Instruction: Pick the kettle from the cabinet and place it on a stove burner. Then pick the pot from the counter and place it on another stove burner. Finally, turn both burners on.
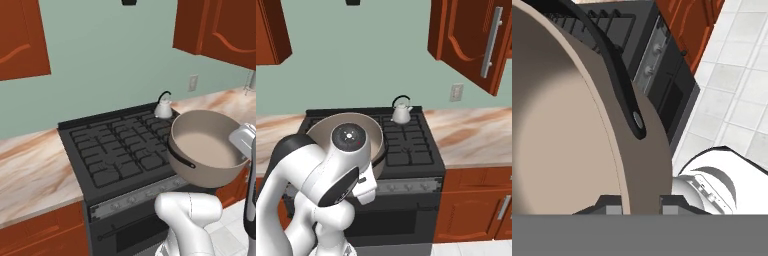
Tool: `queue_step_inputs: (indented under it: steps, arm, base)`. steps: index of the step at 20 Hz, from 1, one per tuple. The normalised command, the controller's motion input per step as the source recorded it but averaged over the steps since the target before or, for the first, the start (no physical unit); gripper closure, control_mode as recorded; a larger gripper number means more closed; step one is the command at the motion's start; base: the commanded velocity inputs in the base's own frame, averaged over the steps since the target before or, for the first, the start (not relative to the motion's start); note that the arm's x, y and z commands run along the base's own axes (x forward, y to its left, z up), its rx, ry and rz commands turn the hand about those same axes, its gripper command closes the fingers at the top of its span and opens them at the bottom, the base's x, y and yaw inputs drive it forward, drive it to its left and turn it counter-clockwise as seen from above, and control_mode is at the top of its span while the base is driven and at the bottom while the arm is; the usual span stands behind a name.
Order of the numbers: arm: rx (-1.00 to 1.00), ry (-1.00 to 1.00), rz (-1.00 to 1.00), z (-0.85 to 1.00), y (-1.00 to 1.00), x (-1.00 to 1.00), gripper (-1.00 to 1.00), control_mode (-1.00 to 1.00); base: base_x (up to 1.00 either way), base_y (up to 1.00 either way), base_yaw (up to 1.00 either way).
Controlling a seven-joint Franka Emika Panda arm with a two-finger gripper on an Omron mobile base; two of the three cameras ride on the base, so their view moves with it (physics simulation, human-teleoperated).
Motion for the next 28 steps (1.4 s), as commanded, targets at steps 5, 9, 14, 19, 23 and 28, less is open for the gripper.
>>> queue_step_inputs:
  steps: [5, 9, 14, 19, 23, 28]
  arm:
    - [0.00, 0.00, 0.00, 0.00, 0.00, 0.00, 1.00, 1.00]
    - [0.00, 0.00, 0.00, 0.00, 0.00, 0.00, 1.00, 1.00]
    - [0.00, 0.00, 0.00, 0.00, 0.00, 0.00, 1.00, 1.00]
    - [0.00, 0.00, 0.00, 0.00, 0.00, 0.03, 1.00, -1.00]
    - [0.00, 0.01, 0.02, 0.00, 0.00, 0.42, 1.00, -1.00]
    - [0.01, 0.00, 0.06, 0.00, -0.02, 0.45, 1.00, -1.00]
  base:
    - [0.02, -0.14, 0.00]
    - [0.32, 0.00, 0.02]
    - [0.36, -0.01, 0.02]
    - [0.05, 0.01, 0.00]
    - [0.00, 0.00, 0.00]
    - [0.00, 0.00, 0.00]
